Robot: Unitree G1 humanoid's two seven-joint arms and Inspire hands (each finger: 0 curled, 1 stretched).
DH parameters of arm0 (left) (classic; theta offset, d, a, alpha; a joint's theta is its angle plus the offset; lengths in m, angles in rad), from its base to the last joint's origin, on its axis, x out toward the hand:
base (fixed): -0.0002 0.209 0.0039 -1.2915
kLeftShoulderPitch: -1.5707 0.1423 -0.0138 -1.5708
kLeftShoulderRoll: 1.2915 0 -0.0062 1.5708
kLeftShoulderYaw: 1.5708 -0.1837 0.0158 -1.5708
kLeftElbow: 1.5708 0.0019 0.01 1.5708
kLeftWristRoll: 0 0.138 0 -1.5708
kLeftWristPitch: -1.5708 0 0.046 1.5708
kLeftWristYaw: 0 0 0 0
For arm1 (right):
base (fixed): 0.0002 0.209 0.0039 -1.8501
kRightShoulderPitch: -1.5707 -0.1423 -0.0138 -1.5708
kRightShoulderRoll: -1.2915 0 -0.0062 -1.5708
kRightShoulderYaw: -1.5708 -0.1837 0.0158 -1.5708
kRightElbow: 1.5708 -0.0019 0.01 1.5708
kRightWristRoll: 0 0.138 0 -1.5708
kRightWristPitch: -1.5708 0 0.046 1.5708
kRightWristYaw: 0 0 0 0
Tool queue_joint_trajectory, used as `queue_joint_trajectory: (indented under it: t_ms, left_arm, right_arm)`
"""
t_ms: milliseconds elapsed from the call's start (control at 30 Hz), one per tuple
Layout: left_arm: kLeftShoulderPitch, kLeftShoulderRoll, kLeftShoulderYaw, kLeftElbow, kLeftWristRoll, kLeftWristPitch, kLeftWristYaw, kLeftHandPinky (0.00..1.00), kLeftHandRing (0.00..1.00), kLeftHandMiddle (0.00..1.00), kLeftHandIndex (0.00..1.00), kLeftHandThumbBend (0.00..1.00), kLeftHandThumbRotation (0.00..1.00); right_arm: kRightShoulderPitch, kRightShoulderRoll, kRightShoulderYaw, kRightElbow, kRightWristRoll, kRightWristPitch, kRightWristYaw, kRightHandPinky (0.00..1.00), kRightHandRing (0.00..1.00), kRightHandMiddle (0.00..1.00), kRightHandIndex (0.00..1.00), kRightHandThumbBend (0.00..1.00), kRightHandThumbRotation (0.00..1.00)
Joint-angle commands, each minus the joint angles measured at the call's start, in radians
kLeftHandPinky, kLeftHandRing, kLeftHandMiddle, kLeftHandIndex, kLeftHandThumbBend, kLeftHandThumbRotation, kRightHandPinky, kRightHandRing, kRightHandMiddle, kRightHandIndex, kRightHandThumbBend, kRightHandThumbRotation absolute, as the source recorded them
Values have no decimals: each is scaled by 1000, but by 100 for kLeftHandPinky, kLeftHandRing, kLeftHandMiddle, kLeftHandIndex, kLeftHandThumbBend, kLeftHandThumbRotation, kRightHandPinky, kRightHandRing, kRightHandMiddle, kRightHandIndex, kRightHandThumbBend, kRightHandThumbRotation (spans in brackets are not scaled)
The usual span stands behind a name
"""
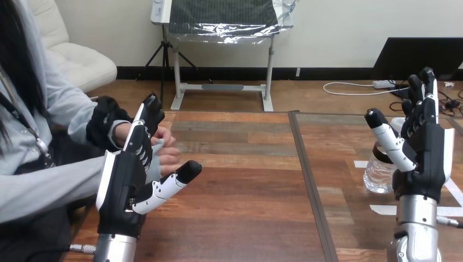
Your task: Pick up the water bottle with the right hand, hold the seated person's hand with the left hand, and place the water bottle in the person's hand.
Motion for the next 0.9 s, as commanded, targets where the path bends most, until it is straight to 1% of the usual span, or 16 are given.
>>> queue_joint_trajectory:
  t_ms: [0, 100, 300, 500, 633, 867]
  left_arm:
    - [-39, -3, 17, -17, -13, -1, -7, 98, 95, 95, 95, 100, 48]
    - [-37, -3, 19, -21, -8, 3, -4, 98, 95, 95, 95, 100, 48]
    - [-38, -2, 22, -21, -8, 3, -6, 97, 95, 95, 95, 100, 49]
    - [-37, -3, 24, -27, -10, 3, -10, 97, 95, 96, 95, 100, 49]
    - [-40, -3, 25, -24, -20, 2, -22, 97, 95, 96, 95, 100, 48]
    - [-39, -3, 30, -25, -22, -1, -31, 98, 95, 96, 95, 100, 48]
  right_arm:
    - [-100, -36, -8, 17, -9, 24, -9, 100, 100, 97, 100, 100, 47]
    - [-107, -41, -11, 28, 1, 43, 3, 100, 100, 98, 100, 100, 46]
    - [-120, -55, -7, 56, -8, 85, -6, 100, 100, 98, 100, 100, 45]
    - [-133, -61, -12, 79, -2, 137, -6, 100, 100, 99, 100, 100, 45]
    - [-142, -70, -6, 97, -14, 176, -29, 100, 100, 100, 100, 100, 45]
    - [-152, -81, 1, 118, -32, 230, -60, 100, 100, 100, 100, 100, 47]
